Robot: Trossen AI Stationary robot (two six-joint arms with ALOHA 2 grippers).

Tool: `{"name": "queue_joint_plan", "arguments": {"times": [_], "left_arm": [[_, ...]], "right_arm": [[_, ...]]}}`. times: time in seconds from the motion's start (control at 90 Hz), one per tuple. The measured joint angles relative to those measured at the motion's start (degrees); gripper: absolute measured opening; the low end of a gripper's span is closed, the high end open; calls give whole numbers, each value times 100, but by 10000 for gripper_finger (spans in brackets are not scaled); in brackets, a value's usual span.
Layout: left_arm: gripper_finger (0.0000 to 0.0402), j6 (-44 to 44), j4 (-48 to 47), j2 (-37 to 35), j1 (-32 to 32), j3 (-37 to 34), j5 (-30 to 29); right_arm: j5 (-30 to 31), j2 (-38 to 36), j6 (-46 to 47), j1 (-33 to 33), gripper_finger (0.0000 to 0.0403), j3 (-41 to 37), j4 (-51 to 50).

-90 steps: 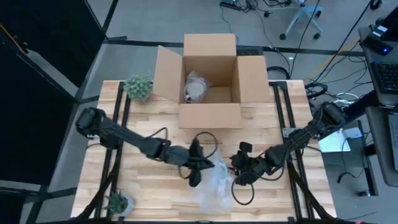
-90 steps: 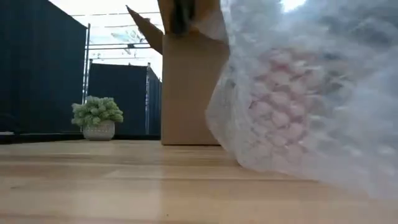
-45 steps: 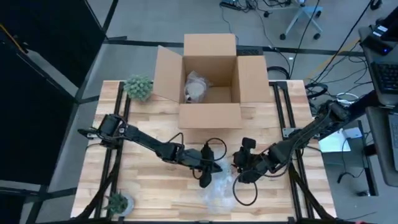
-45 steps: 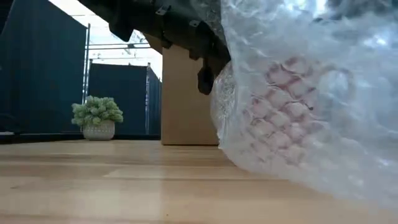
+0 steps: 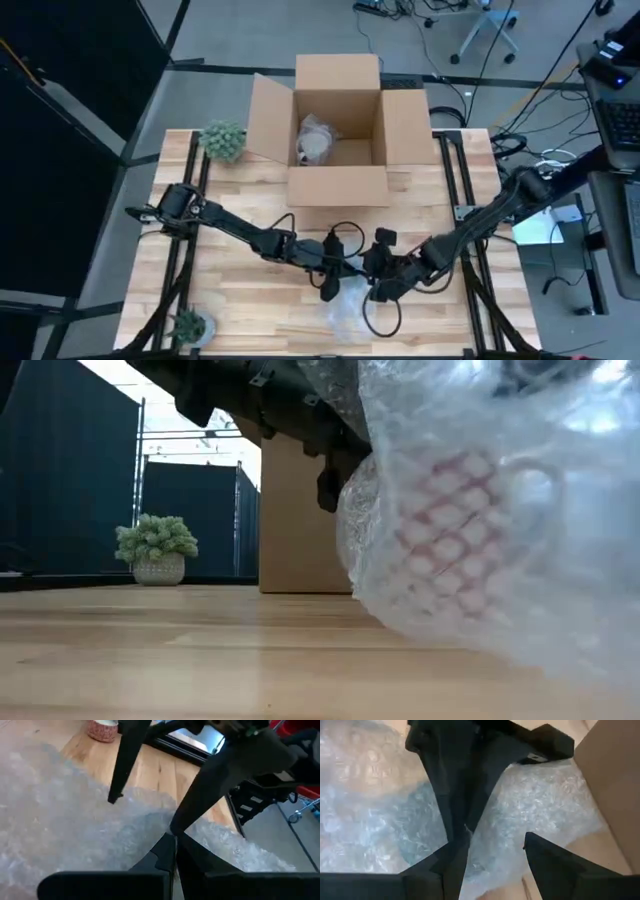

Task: Wrap mug
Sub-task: Wrap the red mug with the bubble wrap

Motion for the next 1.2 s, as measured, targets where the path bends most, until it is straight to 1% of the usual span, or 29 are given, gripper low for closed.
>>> {"name": "queue_joint_plan", "arguments": {"times": [0.189,0.3,0.4,0.489,0.533,0.589,0.689,0.744,0.867,0.978,1.089,1.2], "left_arm": [[1,104,-184,-281,0,-32,6],[1,313,42,-748,2,16,10],[1,584,-247,-1121,-8,11,14],[1,907,-948,-1454,-26,-17,-105],[1,930,-1272,-1613,-22,6,-339],[1,925,-2065,-1824,-24,11,-719],[1,592,-3331,-1831,1,-14,-1338],[1,284,-3732,-1711,20,-128,-1553],[1,142,-3249,-1354,119,-264,-1590],[1,346,-2171,-992,131,-262,-1441],[1,548,-946,-869,114,-257,-912],[1,435,-481,-783,55,-256,-586]], "right_arm": [[-53,94,52,-7,185,-23,11],[-135,61,37,-7,185,-37,-4],[-135,63,79,-7,185,-37,32],[-134,63,139,-7,185,-37,35],[-133,63,141,-4,185,-37,39],[-132,63,138,-7,185,-37,39],[-127,63,108,-4,185,-37,47],[-126,63,73,-4,185,-37,50],[-109,63,25,-4,185,-37,75],[-107,66,9,-5,185,-39,97],[-112,66,9,-2,185,-39,97],[-129,66,9,4,185,-40,96]]}}
